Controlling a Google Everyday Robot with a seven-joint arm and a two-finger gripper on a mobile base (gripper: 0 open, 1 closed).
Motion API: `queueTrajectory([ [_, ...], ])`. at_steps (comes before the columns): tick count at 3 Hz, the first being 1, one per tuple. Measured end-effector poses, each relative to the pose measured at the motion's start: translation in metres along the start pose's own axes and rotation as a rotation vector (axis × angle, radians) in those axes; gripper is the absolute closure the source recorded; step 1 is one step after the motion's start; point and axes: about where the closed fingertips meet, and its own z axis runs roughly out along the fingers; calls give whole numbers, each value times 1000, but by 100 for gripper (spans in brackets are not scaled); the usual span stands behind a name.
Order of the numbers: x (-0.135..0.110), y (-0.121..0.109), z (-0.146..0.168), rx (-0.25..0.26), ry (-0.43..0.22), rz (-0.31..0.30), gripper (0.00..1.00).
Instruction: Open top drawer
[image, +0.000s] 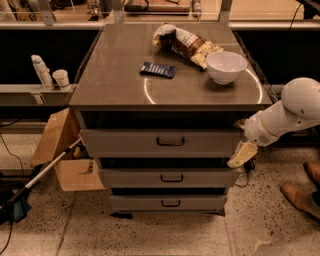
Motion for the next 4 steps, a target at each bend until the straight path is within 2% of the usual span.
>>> queueTrajectory([
  [3,-2,0,-4,0,0,0,89],
  [4,0,-1,-7,0,0,0,100],
])
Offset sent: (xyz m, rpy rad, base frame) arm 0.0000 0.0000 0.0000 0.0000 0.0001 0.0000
